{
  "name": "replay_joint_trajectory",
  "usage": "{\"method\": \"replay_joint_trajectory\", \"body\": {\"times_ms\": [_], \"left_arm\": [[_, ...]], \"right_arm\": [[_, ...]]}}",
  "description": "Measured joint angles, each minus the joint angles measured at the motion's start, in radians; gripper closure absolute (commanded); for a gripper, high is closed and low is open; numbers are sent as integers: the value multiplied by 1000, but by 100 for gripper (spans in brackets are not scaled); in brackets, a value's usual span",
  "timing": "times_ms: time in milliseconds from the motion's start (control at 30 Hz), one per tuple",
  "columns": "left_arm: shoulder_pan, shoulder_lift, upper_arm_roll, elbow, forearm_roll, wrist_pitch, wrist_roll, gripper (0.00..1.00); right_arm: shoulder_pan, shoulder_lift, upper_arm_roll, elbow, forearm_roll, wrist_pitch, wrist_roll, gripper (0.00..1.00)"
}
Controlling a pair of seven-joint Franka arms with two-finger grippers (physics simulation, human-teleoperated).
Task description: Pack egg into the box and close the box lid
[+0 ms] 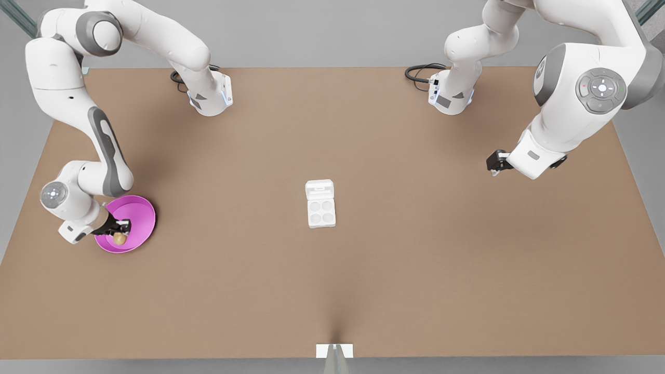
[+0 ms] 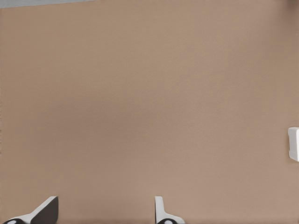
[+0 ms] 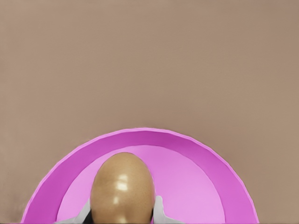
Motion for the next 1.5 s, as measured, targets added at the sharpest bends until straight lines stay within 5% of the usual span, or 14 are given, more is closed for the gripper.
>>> {"method": "replay_joint_trajectory", "body": {"times_ms": [167,333,500,833,1500], "left_arm": [[2,1,0,-3,0,0,0,0],[2,6,1,-5,-1,3,0,0],[1,7,1,-10,-1,2,-1,0],[-3,6,2,-24,-2,1,-1,0],[-3,4,1,-27,0,-11,-2,0]], "right_arm": [[264,-19,-27,111,88,-127,50,52],[839,-1,-340,195,303,-218,139,51],[1126,5,-403,207,458,-265,254,51],[1336,183,-540,555,623,-372,458,50],[1606,303,-678,631,813,-449,739,49]]}}
